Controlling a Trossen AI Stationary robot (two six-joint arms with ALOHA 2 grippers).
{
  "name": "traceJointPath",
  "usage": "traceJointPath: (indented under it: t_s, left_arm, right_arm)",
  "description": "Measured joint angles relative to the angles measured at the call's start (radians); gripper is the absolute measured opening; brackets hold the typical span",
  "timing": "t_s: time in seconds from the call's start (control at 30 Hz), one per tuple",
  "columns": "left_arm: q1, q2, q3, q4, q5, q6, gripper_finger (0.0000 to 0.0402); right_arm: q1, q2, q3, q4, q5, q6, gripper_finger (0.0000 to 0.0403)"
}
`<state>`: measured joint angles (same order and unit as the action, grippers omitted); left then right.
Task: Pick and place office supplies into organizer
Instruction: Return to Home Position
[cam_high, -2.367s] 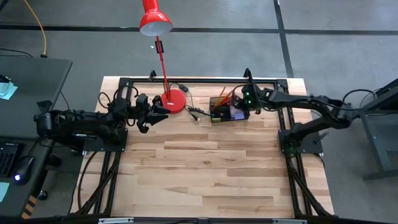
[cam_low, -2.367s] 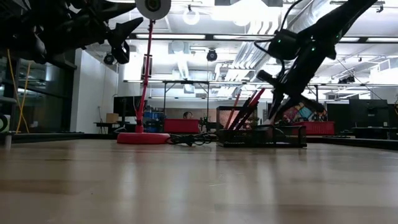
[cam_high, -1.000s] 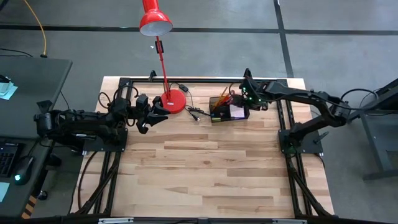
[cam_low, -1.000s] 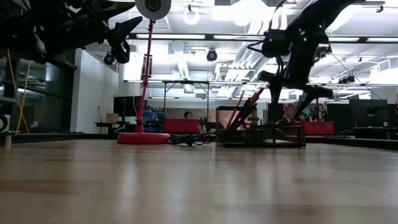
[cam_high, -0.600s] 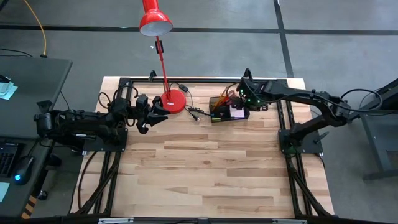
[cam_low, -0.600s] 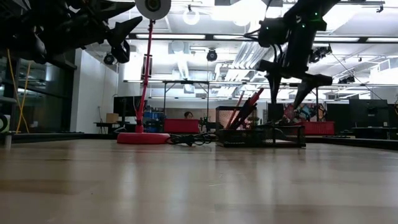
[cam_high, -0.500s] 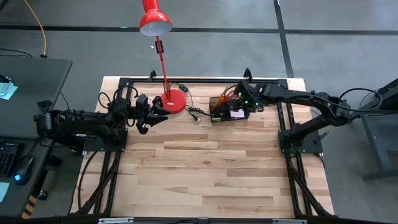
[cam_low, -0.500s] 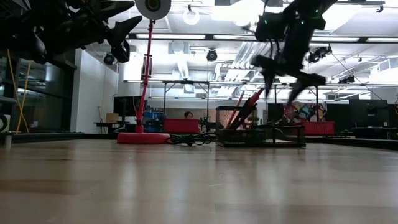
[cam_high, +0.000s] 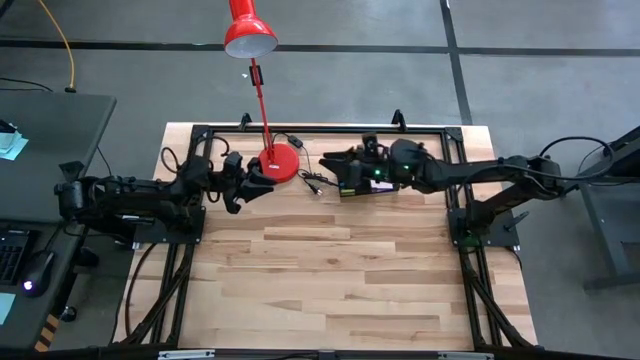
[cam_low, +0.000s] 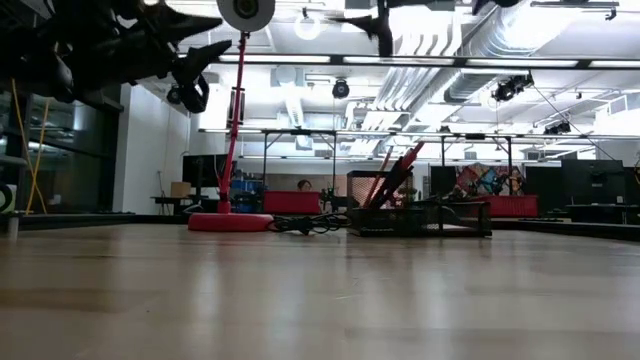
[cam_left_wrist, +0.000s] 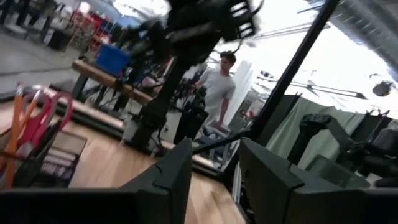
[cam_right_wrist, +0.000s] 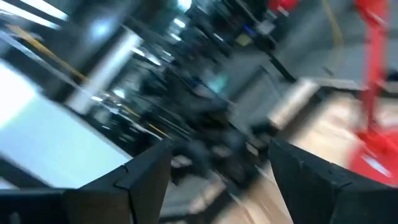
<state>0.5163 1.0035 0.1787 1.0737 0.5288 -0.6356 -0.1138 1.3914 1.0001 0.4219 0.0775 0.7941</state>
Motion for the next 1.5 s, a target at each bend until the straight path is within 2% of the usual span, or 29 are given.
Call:
traceJointPath:
  t_s: [0.1, 0.17, 0.3, 0.37, 0.43, 0.5, 0.6, 0.7, 0.87, 1.0, 1.13, 1.23, 1.3, 1.33, 1.5]
  left_arm:
    - [0.0, 0.001, 0.013, -0.055, -0.003, 0.008, 0.01]
    - [0.0, 0.0, 0.041, -0.088, 0.001, 0.0, 0.0081]
    - [-0.002, 0.0, 0.132, -0.225, 0.098, 0.014, 0.0043]
    - [-0.02, -0.007, 0.186, -0.277, 0.136, 0.057, 0.0027]
    - [-0.047, -0.011, 0.241, -0.352, 0.134, 0.132, 0.0014]
    - [-0.07, -0.02, 0.298, -0.46, 0.12, 0.232, 0.0004]
    - [-0.119, -0.053, 0.372, -0.713, -0.005, 0.379, 0.0004]
    - [-0.186, -0.1, 0.408, -0.915, -0.217, 0.468, 0.001]
    - [-0.306, -0.223, 0.396, -0.922, -0.486, 0.454, 0.0014]
    - [-0.401, -0.29, 0.393, -0.994, -0.635, 0.524, 0.001]
    - [-0.495, -0.348, 0.394, -1.057, -0.806, 0.501, 0.0003]
    - [-0.553, -0.385, 0.393, -1.096, -0.824, 0.601, 0.0004]
    - [-0.579, -0.402, 0.396, -1.153, -0.829, 0.734, 0.001]
    - [-0.589, -0.41, 0.395, -1.211, -0.835, 0.746, 0.0013]
    - [-0.65, -0.433, 0.393, -1.438, -1.099, 0.528, 0.0028]
  right_arm:
    - [0.023, -0.001, 0.0, 0.065, 0.006, -0.017, 0.0259]
    - [0.04, 0.0, 0.0, 0.064, 0.034, 0.029, 0.0259]
    - [0.066, 0.0, 0.0, 0.006, 0.073, 0.108, 0.0259]
    - [0.071, 0.0, 0.0, -0.03, 0.065, 0.116, 0.0259]
    - [0.071, -0.003, 0.0, -0.108, 0.007, 0.149, 0.0259]
    - [0.071, -0.006, -0.001, -0.195, -0.005, 0.234, 0.0259]
    - [0.069, -0.011, -0.001, -0.361, -0.03, 0.324, 0.0259]
    - [0.095, -0.012, -0.002, -0.385, -0.004, 0.222, 0.0259]
    - [0.201, -0.055, -0.001, -0.296, 0.115, -0.13, 0.0259]
    - [0.236, -0.113, -0.023, -0.203, 0.101, -0.278, 0.0259]
    - [0.258, -0.207, -0.205, 0.043, 0.048, -0.313, 0.0259]
    - [0.283, -0.299, -0.383, 0.267, 0.041, -0.307, 0.0259]
    - [0.3, -0.359, -0.468, 0.297, 0.026, -0.295, 0.0259]
    - [0.308, -0.388, -0.495, 0.296, 0.027, -0.282, 0.0259]
    - [0.366, -0.552, -0.596, 0.289, 0.14, -0.361, 0.0259]
